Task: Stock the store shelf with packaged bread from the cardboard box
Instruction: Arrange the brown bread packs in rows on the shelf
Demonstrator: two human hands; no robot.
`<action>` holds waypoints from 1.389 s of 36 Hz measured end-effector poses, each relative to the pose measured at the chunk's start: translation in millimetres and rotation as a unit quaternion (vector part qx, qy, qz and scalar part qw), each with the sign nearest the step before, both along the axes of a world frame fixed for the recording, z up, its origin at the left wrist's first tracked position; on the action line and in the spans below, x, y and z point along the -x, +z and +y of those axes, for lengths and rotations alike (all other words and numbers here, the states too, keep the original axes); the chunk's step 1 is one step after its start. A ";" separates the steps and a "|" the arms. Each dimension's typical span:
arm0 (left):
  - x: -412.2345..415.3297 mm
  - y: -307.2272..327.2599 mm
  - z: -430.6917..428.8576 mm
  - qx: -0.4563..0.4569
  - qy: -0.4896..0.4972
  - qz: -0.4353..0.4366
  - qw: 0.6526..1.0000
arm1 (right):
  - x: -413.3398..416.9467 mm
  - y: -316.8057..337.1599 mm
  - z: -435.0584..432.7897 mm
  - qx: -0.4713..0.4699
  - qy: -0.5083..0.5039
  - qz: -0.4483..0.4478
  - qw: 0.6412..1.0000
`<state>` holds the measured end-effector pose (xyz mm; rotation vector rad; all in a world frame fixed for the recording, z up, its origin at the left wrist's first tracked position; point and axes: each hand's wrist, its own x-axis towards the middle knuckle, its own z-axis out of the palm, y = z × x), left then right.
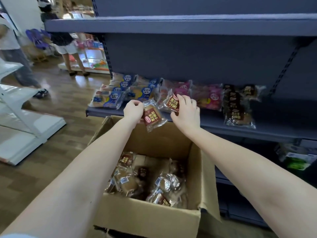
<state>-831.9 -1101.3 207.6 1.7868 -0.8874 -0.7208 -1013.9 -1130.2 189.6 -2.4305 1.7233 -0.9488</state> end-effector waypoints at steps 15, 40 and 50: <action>109.6 -8.0 -70.1 -0.010 -0.023 -0.008 1.000 | 124.0 -5.8 -57.1 0.005 -0.015 0.008 1.000; 318.1 -7.2 -159.8 0.004 -0.177 0.053 0.983 | 329.9 -10.8 -115.8 0.045 -0.117 -0.030 0.992; 398.4 -16.9 -186.8 -0.010 -0.223 0.074 0.972 | 410.6 -19.0 -123.2 0.027 -0.137 -0.007 0.990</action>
